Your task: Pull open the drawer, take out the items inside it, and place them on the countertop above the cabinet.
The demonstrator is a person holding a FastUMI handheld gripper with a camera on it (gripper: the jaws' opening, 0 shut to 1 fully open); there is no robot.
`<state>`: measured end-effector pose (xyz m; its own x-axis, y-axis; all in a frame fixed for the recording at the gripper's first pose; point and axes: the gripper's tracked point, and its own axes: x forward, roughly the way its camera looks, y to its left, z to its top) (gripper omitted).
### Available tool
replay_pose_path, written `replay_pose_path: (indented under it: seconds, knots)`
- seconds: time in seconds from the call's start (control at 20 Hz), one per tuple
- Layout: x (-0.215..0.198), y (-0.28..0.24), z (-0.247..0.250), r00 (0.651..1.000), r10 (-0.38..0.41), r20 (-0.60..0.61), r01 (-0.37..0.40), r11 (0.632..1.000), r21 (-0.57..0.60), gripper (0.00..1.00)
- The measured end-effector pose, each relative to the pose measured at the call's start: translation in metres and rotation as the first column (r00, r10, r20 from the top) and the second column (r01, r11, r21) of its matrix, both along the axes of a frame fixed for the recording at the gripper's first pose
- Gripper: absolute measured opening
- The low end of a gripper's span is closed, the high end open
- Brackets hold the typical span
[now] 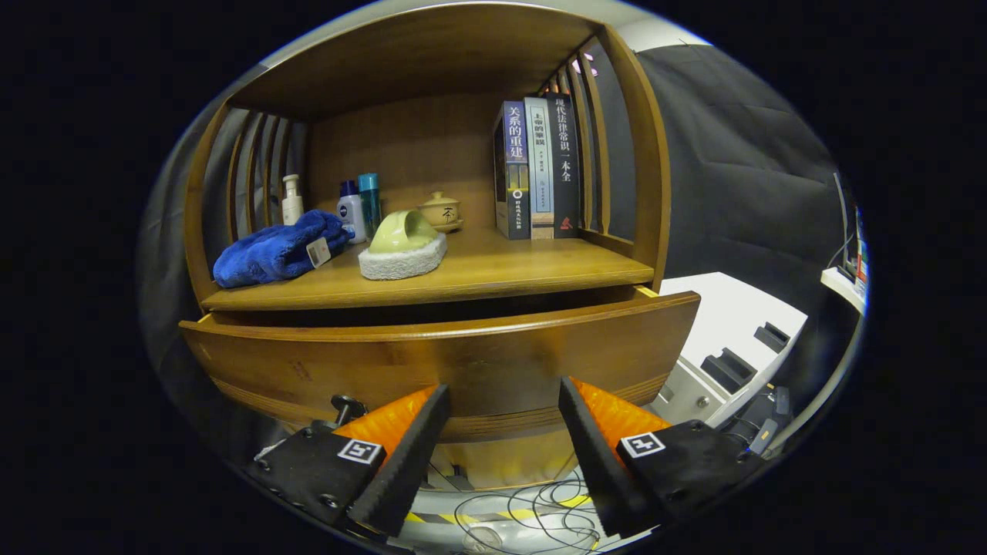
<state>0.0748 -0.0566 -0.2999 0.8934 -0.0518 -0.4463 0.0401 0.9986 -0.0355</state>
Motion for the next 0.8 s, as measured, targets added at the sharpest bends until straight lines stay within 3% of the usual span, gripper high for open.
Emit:
replay_pose_path:
  seconds: [0.5, 0.8]
  knots:
    - [0.039, 0.005, -0.003, 1.000, -0.013, -0.016, 0.013, 1.000, 0.000, 0.97]
    - [0.037, 0.005, -0.006, 0.999, -0.025, -0.030, 0.025, 0.999, 0.022, 0.97]
